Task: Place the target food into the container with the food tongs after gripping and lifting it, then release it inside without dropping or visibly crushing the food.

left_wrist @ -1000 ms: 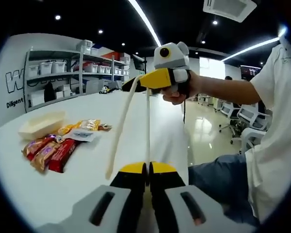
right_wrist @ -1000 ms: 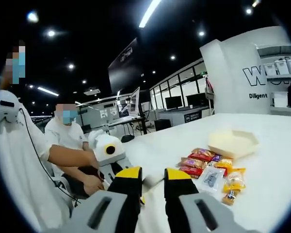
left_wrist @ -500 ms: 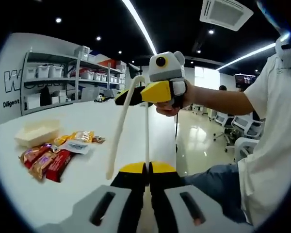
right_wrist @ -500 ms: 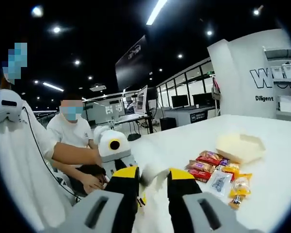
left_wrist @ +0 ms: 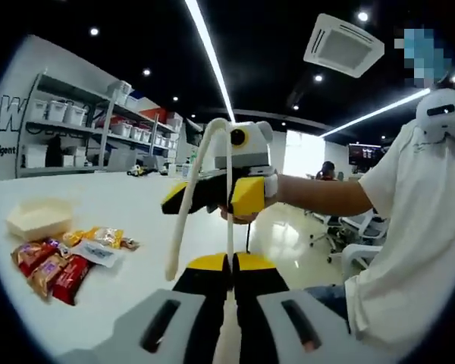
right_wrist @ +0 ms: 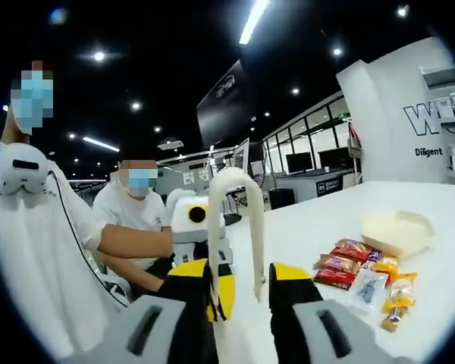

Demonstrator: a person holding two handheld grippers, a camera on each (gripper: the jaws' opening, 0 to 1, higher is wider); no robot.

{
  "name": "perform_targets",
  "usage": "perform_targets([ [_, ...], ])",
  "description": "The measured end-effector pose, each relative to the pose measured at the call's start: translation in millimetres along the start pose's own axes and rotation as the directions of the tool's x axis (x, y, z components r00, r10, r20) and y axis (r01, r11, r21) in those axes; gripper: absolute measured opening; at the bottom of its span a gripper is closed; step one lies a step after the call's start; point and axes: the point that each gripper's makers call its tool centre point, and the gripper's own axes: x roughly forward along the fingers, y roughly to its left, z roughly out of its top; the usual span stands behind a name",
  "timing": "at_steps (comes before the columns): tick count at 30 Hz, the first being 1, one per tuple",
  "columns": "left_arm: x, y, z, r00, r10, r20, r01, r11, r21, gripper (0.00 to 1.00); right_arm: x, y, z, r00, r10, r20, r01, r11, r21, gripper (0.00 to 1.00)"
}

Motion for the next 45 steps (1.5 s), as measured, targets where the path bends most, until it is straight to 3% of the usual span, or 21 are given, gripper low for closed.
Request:
perform_targets([
  [3,2,-5.4,11.1,0.997,-0.044,0.058,0.047,0.998,-0.052,0.02,4,5,-4.2,1.0,0.014,-0.012,-0.014,1.0,0.001,0.25],
  [5,2,-3.8,10.3,0.998,-0.038,0.051,0.041,0.998,-0.055,0.02,3,3,-0.8,1.0,0.003,0.006,-0.003,1.0,-0.009,0.24],
  [9,1,2.9,20.5,0.992,0.014,0.128,-0.009,0.999,-0.039,0.03,1,0,7.4,0.999,-0.017,0.032,0.017,1.0,0.016,0.21],
  [11,0,2.9,21.3,0.99,0.013,0.141,-0.005,0.998,-0.06,0.04,0,-1,10.0,0.999,-0.023,0.04,0.022,1.0,0.014,0.2],
  [13,-1,4.2,19.7,0.991,0.022,0.132,-0.013,0.997,-0.071,0.04,-1,-3,11.8,0.999,-0.032,0.044,0.031,0.999,0.025,0.2],
  [16,-2,7.1,6.5,0.997,0.036,0.063,-0.03,0.994,-0.102,0.04,-6,-7,21.2,0.995,-0.045,0.088,0.042,0.998,0.043,0.2],
  [19,-2,4.7,13.0,0.995,0.035,0.09,-0.028,0.997,-0.075,0.03,-6,-6,22.6,0.995,-0.041,0.092,0.037,0.998,0.049,0.2],
  [25,-1,-0.6,9.8,0.998,-0.003,0.061,0.01,0.994,-0.109,0.02,-4,-2,18.9,0.997,-0.032,0.069,0.029,0.999,0.034,0.22],
  [29,-1,-6.0,7.8,0.998,-0.022,0.059,0.027,0.996,-0.086,0.02,-1,3,16.2,0.998,-0.026,0.065,0.023,0.999,0.041,0.24],
  [32,1,-12.7,6.9,0.997,-0.057,0.057,0.063,0.993,-0.104,0.02,2,5,13.6,0.998,-0.02,0.052,0.02,1.0,0.004,0.26],
  [35,2,-12.7,4.6,0.998,-0.057,0.036,0.06,0.994,-0.095,0.02,4,5,9.7,0.999,-0.022,0.026,0.023,1.0,-0.015,0.27],
  [44,-1,-7.8,10.5,0.998,-0.03,0.047,0.034,0.995,-0.09,0.02,-7,5,9.8,0.999,-0.021,0.026,0.02,1.0,0.012,0.24],
  [45,1,-8.2,9.8,0.999,-0.031,0.037,0.034,0.996,-0.088,0.02,-8,3,9.6,0.999,-0.033,0.03,0.033,0.999,-0.014,0.24],
])
